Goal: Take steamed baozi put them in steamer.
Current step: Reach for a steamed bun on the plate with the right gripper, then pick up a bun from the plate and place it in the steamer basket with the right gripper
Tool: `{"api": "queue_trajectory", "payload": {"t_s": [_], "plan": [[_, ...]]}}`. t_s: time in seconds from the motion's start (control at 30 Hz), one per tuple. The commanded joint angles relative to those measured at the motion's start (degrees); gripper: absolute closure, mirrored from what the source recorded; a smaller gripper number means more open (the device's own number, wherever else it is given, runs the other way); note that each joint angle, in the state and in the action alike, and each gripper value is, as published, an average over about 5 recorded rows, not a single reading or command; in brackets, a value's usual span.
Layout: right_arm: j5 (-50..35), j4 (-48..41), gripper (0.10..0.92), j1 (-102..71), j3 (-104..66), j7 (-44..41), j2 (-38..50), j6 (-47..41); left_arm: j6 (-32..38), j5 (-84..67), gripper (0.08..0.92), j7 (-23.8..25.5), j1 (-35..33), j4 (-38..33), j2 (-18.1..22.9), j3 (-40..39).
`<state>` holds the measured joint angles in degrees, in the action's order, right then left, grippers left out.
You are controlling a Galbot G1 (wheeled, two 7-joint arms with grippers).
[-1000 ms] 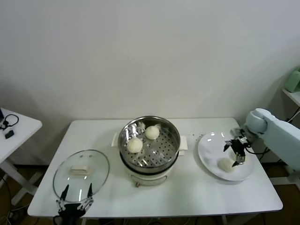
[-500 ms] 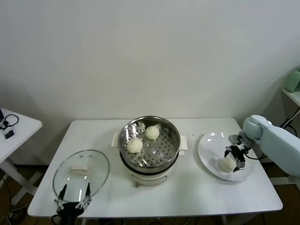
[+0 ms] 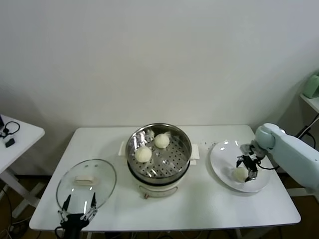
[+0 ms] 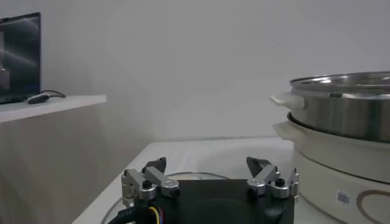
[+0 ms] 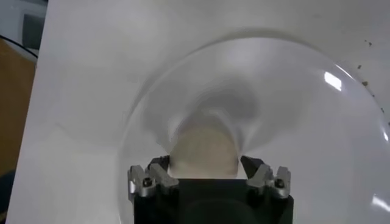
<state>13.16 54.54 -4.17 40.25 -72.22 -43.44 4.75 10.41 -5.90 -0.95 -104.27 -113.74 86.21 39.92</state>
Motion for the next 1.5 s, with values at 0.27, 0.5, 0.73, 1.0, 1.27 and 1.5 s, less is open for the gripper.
{"api": "queue_trajectory", "payload": {"t_s": [0.27, 0.5, 0.73, 1.0, 1.27, 1.5], "plan": [[0.3, 0.6, 0.309, 0.1, -0.6, 0.0, 0.2, 0.5, -0.3, -0.8, 0.177, -0.5, -0.5, -0.2, 0.0, 0.1], [-1.4, 6.4, 0.321, 6.0, 2.9, -1.1, 2.2, 2.8, -0.3, -0.8, 0.177, -0.7, -0.4, -0.5, -0.2, 0.1], [-5.0, 21.7, 0.321, 25.0, 16.1, -3.3, 4.3, 7.6, -0.7, -0.6, 0.177, -0.9, -0.3, -0.7, -0.4, -0.2], [-3.6, 32.9, 0.318, 41.4, 23.8, -3.8, -0.7, 15.3, -1.3, 0.2, 0.177, -0.9, -0.2, -1.1, -0.3, -0.8], [4.4, 42.7, 0.321, 43.3, 23.7, -2.9, -6.9, 22.9, -2.4, 1.0, 0.177, -1.0, 0.4, -1.9, -1.0, -1.4], [7.6, 43.8, 0.321, 38.9, 22.7, -2.2, -14.0, 24.9, -3.0, 1.8, 0.177, -1.0, 0.6, -2.0, -1.2, -2.1]]}}
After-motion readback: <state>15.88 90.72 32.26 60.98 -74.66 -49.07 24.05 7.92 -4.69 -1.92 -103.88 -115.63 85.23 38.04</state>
